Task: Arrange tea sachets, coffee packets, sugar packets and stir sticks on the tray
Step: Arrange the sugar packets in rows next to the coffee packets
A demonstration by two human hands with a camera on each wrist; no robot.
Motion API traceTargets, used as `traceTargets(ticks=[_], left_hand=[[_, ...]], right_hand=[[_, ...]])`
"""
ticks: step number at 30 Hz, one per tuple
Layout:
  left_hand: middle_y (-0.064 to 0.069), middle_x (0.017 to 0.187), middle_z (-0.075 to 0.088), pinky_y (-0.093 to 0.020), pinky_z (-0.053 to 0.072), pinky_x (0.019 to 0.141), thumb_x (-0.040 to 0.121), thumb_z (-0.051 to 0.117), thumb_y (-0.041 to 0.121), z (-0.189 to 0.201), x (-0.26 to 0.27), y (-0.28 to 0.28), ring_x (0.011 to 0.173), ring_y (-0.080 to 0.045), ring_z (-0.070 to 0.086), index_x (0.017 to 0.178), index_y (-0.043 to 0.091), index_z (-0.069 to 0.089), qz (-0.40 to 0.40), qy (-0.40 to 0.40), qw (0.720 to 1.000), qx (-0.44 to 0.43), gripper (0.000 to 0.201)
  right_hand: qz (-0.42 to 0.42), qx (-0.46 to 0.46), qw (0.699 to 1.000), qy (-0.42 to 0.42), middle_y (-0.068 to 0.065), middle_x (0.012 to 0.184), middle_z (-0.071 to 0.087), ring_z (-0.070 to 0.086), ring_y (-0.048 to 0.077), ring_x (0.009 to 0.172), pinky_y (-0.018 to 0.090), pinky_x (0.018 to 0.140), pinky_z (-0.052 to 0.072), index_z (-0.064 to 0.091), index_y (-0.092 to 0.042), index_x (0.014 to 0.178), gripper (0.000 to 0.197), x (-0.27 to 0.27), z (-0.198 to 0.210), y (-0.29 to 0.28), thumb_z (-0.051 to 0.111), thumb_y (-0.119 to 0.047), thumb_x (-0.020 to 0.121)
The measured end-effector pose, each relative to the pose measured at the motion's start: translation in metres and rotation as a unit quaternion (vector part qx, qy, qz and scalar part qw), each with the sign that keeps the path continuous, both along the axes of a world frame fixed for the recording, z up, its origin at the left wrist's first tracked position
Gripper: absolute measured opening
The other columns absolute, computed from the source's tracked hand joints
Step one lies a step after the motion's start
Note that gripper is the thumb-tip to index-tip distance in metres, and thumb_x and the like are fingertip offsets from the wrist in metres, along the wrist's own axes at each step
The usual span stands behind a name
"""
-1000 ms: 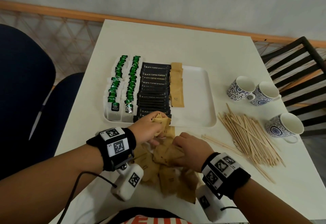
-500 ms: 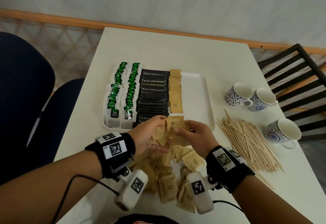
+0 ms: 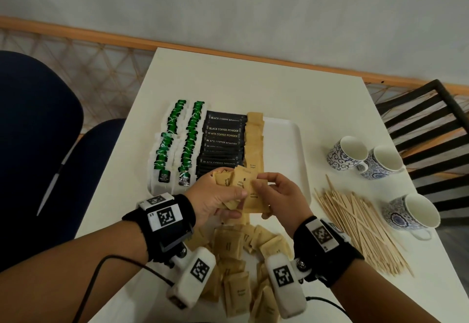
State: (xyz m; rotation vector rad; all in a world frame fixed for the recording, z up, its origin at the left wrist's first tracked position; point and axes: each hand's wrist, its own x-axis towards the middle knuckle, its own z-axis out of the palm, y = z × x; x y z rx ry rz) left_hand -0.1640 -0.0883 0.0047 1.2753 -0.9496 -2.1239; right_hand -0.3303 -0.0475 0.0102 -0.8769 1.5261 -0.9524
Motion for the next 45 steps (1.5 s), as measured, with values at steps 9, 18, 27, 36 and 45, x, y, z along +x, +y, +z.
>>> traceTargets(ticks=[9, 18, 27, 36, 45], left_hand=[[-0.013, 0.097, 0.072, -0.03, 0.056, 0.051, 0.077, 0.074, 0.001, -0.002, 0.007, -0.017, 0.075, -0.024, 0.072, 0.114, 0.013, 0.059, 0.054, -0.029, 0.998, 0.016, 0.042], [-0.015, 0.104, 0.071, -0.033, 0.059, 0.055, 0.084, 0.069, 0.007, -0.002, 0.001, -0.027, 0.081, -0.026, 0.071, 0.118, 0.009, 0.059, 0.049, -0.031, 0.997, 0.045, 0.036], [-0.015, 0.102, 0.069, -0.034, 0.059, 0.059, 0.096, 0.053, 0.017, 0.002, 0.005, -0.041, 0.072, -0.023, 0.069, 0.117, 0.01, 0.057, 0.033, -0.041, 0.996, 0.072, 0.023], [-0.02, 0.114, 0.066, -0.04, 0.059, 0.062, 0.098, 0.048, 0.018, 0.007, 0.015, -0.048, 0.078, -0.028, 0.069, 0.124, 0.01, 0.053, 0.07, -0.041, 0.994, 0.07, 0.028], [-0.021, 0.114, 0.066, -0.038, 0.061, 0.06, 0.089, 0.065, 0.011, 0.002, 0.011, -0.048, 0.078, -0.027, 0.07, 0.123, 0.008, 0.055, 0.068, -0.066, 0.994, 0.051, 0.035]], right_hand=[[0.047, 0.005, 0.998, -0.034, 0.009, 0.088, 0.072, 0.069, 0.021, 0.073, 0.032, 0.061, 0.056, 0.051, -0.022, 0.121, 0.037, -0.007, 0.002, -0.012, 0.056, -0.002, 0.091], [0.116, -0.039, 0.992, 0.029, 0.002, 0.087, 0.073, 0.066, 0.021, 0.075, 0.028, 0.068, 0.056, 0.069, -0.019, 0.092, 0.03, -0.019, -0.005, -0.027, 0.055, 0.007, 0.088], [0.046, -0.031, 0.993, 0.108, -0.004, 0.078, 0.068, 0.061, 0.01, 0.071, 0.024, 0.066, 0.049, 0.076, -0.026, 0.087, 0.009, -0.036, -0.02, -0.039, 0.071, -0.019, 0.083], [0.04, 0.06, 0.978, 0.197, -0.002, 0.077, 0.07, 0.062, 0.007, 0.057, 0.024, 0.056, 0.049, 0.067, -0.019, 0.089, 0.014, -0.046, -0.048, -0.061, 0.068, -0.032, 0.085], [0.04, 0.079, 0.94, 0.329, -0.009, 0.085, 0.064, 0.056, 0.005, 0.073, 0.02, 0.055, 0.039, 0.06, -0.023, 0.089, 0.029, -0.038, -0.054, -0.07, 0.068, -0.049, 0.08]])
